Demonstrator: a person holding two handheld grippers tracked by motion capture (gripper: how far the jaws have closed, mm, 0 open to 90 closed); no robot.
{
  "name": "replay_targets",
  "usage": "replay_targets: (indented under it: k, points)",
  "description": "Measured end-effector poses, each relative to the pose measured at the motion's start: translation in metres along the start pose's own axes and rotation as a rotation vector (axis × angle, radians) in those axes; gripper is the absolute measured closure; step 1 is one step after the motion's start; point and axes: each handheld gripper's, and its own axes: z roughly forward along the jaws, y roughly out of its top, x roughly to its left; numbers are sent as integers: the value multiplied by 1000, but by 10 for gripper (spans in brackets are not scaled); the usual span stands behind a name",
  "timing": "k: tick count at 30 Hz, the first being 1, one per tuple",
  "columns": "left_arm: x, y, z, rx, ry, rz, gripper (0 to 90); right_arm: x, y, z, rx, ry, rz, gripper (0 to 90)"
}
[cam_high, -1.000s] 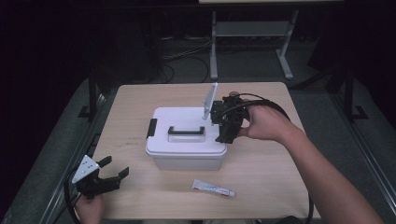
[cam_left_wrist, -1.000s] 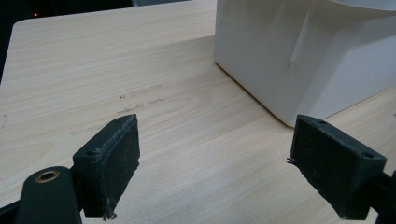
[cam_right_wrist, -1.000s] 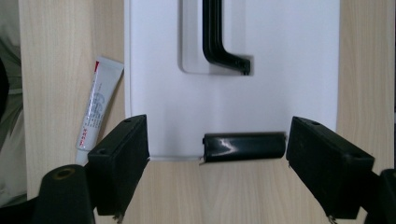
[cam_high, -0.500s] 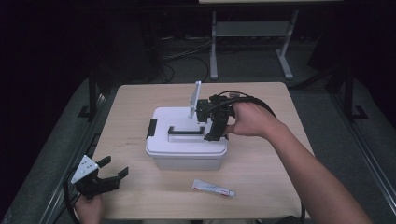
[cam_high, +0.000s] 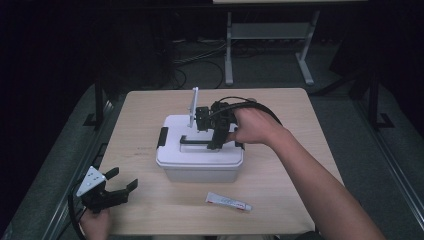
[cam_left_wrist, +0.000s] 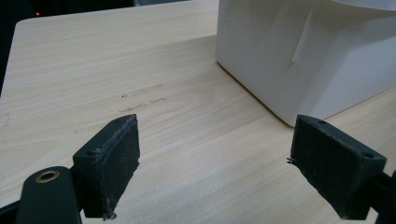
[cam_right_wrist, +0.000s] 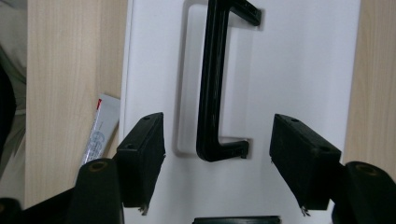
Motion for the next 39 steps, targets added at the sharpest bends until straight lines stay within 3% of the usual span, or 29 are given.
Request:
replay_targets:
  k: [23, 39]
  points:
    - [-1, 0, 0, 0, -1, -2, 151, -2, 22, 16, 26, 23, -26, 474]
    - [0, 0, -1, -2, 0, -5, 151, -2, 34, 26, 63, 27, -47, 654]
